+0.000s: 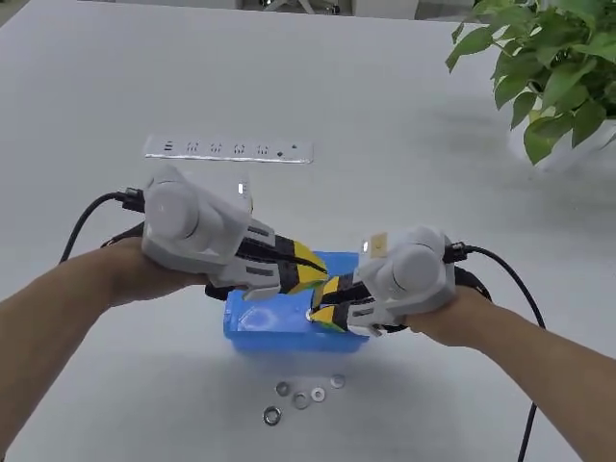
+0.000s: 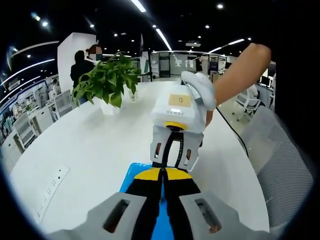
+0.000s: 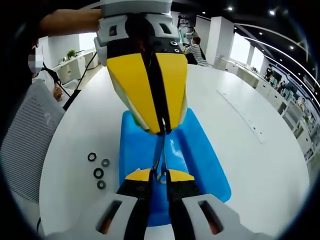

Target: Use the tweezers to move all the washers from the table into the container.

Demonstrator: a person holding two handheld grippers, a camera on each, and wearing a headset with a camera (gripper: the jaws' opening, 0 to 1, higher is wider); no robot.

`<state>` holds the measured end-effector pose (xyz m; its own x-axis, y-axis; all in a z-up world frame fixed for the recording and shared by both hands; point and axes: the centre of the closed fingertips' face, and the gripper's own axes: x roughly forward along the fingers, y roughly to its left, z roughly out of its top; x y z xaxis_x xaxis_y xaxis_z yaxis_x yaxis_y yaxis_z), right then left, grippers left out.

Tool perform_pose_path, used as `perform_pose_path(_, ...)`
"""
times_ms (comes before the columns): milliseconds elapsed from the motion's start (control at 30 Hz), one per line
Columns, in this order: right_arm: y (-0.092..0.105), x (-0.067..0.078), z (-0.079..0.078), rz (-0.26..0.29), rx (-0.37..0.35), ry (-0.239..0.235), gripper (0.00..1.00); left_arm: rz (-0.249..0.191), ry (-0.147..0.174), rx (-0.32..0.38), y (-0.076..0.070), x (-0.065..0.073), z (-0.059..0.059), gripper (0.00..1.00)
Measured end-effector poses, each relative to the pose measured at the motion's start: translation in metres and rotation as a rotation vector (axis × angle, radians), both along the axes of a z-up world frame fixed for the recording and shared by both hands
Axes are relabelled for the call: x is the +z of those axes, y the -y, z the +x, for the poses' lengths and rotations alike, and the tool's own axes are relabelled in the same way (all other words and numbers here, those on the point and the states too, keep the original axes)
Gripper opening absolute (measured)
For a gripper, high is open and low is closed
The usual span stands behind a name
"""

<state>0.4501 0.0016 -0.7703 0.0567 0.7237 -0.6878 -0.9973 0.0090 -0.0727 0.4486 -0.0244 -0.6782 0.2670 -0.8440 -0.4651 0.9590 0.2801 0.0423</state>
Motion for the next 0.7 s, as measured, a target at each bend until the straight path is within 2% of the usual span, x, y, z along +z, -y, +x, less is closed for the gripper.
perform_pose_path(700,0.007,0.022,0.001,0.035,-0.032,0.016,0.14,-0.020,0.000,0.009,0.002,0.017,0.002,0.05)
